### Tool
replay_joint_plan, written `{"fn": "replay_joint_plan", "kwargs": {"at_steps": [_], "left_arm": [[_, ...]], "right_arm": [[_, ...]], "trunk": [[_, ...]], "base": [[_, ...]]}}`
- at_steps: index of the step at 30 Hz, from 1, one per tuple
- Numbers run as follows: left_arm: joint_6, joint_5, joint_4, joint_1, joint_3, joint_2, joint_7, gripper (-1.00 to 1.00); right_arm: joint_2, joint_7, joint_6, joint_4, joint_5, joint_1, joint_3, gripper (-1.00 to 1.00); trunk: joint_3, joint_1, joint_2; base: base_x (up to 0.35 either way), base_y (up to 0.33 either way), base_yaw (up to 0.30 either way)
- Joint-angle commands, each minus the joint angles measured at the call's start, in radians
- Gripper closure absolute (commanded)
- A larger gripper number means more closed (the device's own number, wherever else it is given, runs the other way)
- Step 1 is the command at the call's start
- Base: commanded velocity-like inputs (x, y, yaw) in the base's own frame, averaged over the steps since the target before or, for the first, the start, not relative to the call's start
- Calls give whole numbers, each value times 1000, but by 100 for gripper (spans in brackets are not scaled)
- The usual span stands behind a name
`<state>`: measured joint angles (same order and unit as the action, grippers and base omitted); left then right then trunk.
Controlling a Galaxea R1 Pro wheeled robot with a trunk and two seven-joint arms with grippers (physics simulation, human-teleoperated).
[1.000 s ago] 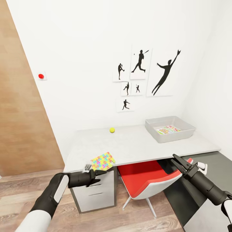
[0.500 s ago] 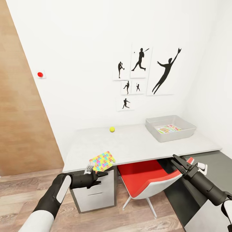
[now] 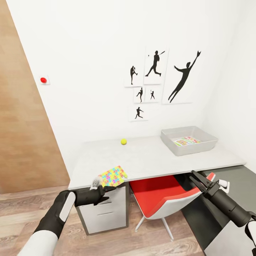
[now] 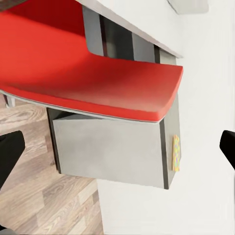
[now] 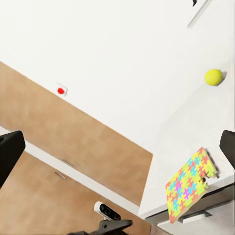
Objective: Put all the toys in the child's room - the three board games (two on the bed and one on the table), the two jigsaw puzzles on the table, and the tennis ball on the table - inside the toy box on the table in the child's room.
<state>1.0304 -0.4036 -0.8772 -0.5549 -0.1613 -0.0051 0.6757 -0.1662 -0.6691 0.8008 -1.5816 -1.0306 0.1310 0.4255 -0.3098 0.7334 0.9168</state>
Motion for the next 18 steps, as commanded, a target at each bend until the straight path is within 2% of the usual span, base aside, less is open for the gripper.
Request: {"fn": "replay_joint_plan", "kwargs": {"at_steps": [1,5,8,18], "left_arm": [[5,6,0,-11,-24,0,6,-100],[8,6,0,-33,-72,1,7,-100],[9,5,0,-38,-86,5,7,-100],[7,3,0,-42,-96,10,8,-100]], "right_arm": [[0,-1,6,0,-2,1,6,-100],[2,-1,6,0,-2,1,19,-100],[3,-1,6,0,-3,1,22,-100],[3,-1,6,0,-3,1,25,-100]], "trunk": [[-5,4,8],[-17,19,36],[-26,31,57],[-58,69,127]], "base": [[0,0,0],[0,0,0],[0,0,0],[0,0,0]]}}
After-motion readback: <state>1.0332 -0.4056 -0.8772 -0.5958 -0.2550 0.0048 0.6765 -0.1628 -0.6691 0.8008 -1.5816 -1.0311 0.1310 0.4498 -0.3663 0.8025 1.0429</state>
